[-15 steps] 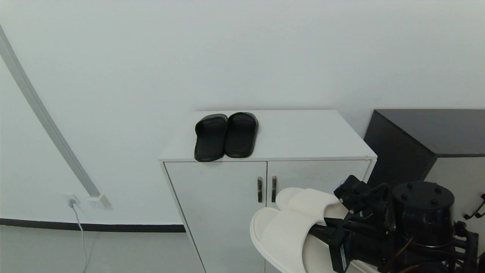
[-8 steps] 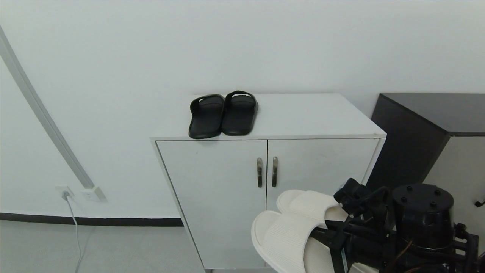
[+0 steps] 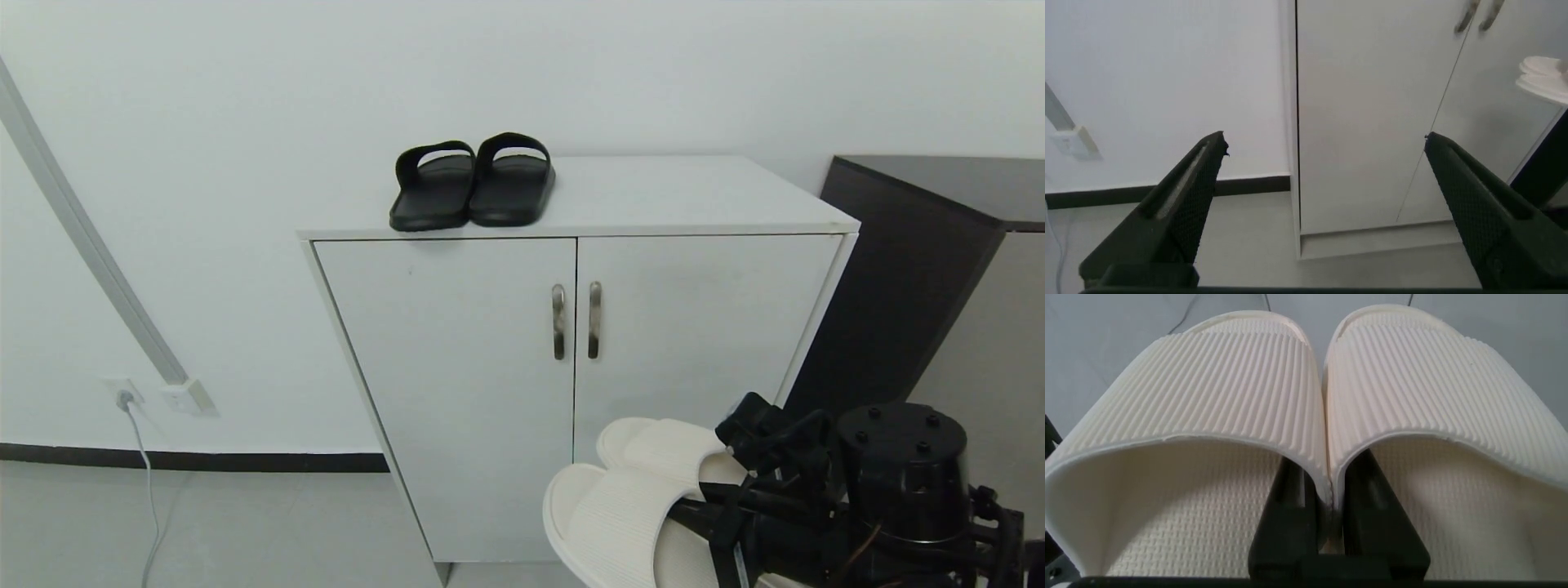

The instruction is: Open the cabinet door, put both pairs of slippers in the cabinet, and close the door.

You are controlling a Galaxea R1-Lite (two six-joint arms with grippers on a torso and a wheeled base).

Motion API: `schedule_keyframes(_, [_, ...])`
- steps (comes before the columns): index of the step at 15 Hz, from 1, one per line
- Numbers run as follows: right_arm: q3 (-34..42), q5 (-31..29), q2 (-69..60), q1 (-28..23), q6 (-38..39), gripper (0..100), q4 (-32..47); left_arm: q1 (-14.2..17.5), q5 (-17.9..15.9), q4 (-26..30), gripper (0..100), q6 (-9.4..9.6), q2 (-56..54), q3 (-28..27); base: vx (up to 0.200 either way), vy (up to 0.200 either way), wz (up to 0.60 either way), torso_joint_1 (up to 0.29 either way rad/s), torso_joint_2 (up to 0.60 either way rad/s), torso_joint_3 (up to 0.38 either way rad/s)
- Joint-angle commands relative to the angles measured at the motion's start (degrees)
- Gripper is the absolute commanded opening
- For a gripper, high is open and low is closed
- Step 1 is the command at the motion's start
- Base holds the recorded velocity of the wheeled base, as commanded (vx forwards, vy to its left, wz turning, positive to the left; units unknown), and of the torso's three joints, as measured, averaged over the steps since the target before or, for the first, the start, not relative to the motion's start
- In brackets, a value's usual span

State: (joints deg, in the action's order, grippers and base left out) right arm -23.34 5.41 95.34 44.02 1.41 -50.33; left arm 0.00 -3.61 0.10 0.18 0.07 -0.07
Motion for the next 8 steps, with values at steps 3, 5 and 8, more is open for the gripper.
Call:
schedule_keyframes(3, [0.67,0.04,0.46,0.01,-0.1,0,-0.11,0.0,0.0,-0.01,100,-0.09,0.01,-0.01,0.0,0.0,0.0,-0.115,0.46,0.349])
schedule_keyframes(5, [1.37,-0.05,0.46,0.28,-0.18,0,-1.26,0.0,0.0,0.08,100,-0.09,0.01,-0.1,0.0,0.0,0.0,-0.076,0.45,0.366])
schedule_keyframes(8, [1.64,-0.05,0.46,0.36,-0.45,0,-1.34,0.0,0.0,0.08,100,-0.18,0.01,-0.1,0.0,0.0,0.0,-0.036,0.44,0.395])
